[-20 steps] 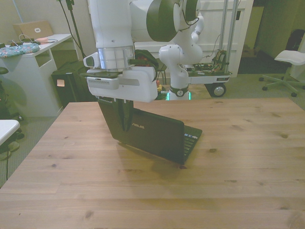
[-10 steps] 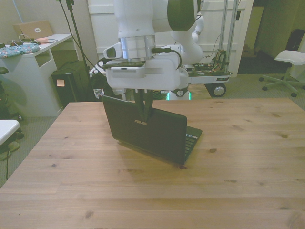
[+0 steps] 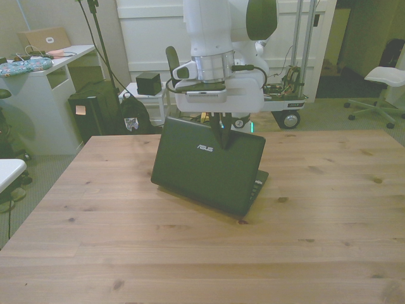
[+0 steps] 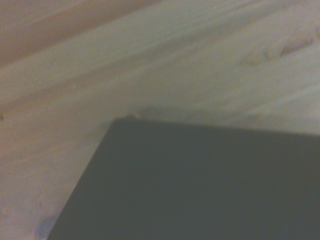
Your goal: Close the laptop
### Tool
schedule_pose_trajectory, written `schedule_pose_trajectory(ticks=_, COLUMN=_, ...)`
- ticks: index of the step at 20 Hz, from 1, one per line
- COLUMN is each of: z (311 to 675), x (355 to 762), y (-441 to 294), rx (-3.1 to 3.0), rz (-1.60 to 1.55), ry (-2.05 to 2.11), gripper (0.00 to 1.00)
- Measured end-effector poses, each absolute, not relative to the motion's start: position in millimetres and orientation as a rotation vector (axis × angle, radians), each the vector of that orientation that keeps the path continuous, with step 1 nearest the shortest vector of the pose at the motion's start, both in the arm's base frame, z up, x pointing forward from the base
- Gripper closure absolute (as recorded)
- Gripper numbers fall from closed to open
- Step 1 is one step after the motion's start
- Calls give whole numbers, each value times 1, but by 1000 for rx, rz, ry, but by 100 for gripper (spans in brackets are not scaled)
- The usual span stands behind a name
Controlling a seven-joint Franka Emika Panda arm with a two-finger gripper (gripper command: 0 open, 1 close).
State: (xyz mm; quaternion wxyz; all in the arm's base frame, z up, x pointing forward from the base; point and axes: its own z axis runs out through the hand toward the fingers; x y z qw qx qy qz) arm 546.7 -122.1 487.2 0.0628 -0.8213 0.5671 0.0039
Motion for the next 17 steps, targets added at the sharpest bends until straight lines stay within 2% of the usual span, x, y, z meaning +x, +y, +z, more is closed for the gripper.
schedule_pose_trajectory(ticks=7, z=387, x=509, y=-115, rx=-2476, rz=154, ry=1784, gripper=100)
schedule_pose_trajectory(ticks=9, z=373, x=509, y=-116, rx=-2471, rz=158, ry=1794, gripper=100)
schedule_pose_trajectory(ticks=12, z=395, x=511, y=-105, rx=-2477, rz=100, ry=1754, gripper=100)
schedule_pose_trajectory(ticks=17, z=489, x=488, y=-48, rx=-2506, rz=-47, ry=1607, gripper=100)
